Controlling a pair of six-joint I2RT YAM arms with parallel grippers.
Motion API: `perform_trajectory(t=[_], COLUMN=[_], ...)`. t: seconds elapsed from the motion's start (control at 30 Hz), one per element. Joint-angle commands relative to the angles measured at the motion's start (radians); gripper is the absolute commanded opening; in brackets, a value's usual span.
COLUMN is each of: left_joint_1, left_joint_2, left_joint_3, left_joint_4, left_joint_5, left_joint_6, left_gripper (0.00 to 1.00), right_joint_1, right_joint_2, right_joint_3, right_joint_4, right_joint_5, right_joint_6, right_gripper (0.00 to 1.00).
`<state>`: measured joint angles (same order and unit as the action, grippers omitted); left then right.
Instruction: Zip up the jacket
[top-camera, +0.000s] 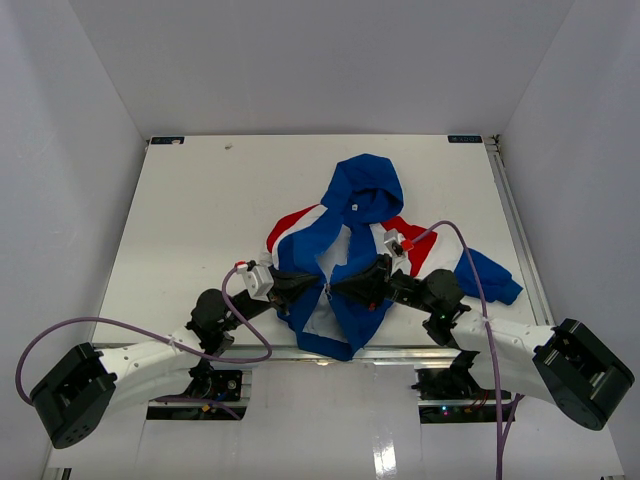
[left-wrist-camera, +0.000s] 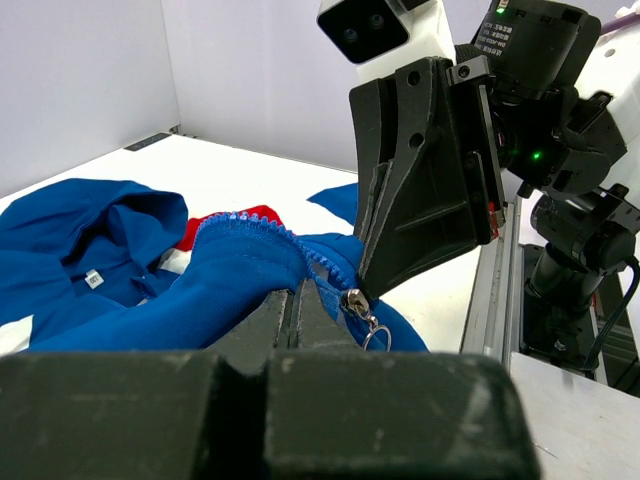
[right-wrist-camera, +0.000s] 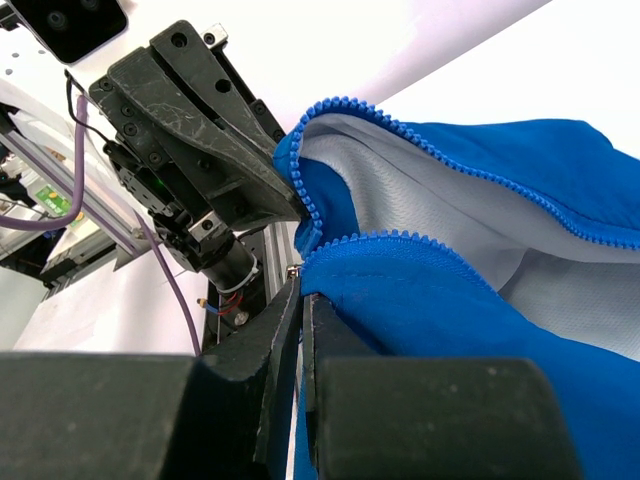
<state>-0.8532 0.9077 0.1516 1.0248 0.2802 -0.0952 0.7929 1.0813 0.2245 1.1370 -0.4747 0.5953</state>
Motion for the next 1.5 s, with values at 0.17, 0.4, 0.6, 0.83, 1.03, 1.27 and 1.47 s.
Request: perform_trajectory(t=[0.17, 0.4, 0.6, 0.83, 1.03, 1.27, 1.47], left_joint_1=[-0.006, -0.006, -0.006, -0.006, -0.006, -0.006, -0.006], left_joint_2=[-0.016, -0.012, -0.003, 0.002, 0.005, 0.011, 0.01], left_joint_3=[-0.017, -0.017, -0.018, -0.018, -0.021, -0.023, -0.029], left_joint_4=[0.032, 0.035, 0.043, 0.05, 0.052, 0.059, 0.068], left_joint_5=[-0.002, 0.007, 0.009, 0.032, 0.04, 0.04, 0.027], left_joint_6=[0.025, 0.032, 0.035, 0.032, 0.035, 0.044, 0.052], left_gripper=[0.0, 0.0, 0.0, 0.0, 0.0, 0.0, 0.0], right_joint_1=[-0.001, -0.001, 0.0, -0.001, -0.002, -0.008, -0.012], right_joint_2=[-0.003, 0.002, 0.003, 0.014, 0.01, -0.003, -0.012], right_joint_3=[0.031, 0.033, 0.036, 0.046, 0.052, 0.052, 0.051], right_joint_4=[0.021, 0.022, 0.024, 0.021, 0.017, 0.004, -0.011], right_joint_5=[-0.015, -0.017, -0.022, -0.022, -0.021, -0.019, -0.022], right_joint_6=[0.008, 0.027, 0.029, 0.035, 0.035, 0.035, 0.038], right_gripper=[0.08, 0.08, 0.08, 0.08, 0.08, 0.08, 0.08])
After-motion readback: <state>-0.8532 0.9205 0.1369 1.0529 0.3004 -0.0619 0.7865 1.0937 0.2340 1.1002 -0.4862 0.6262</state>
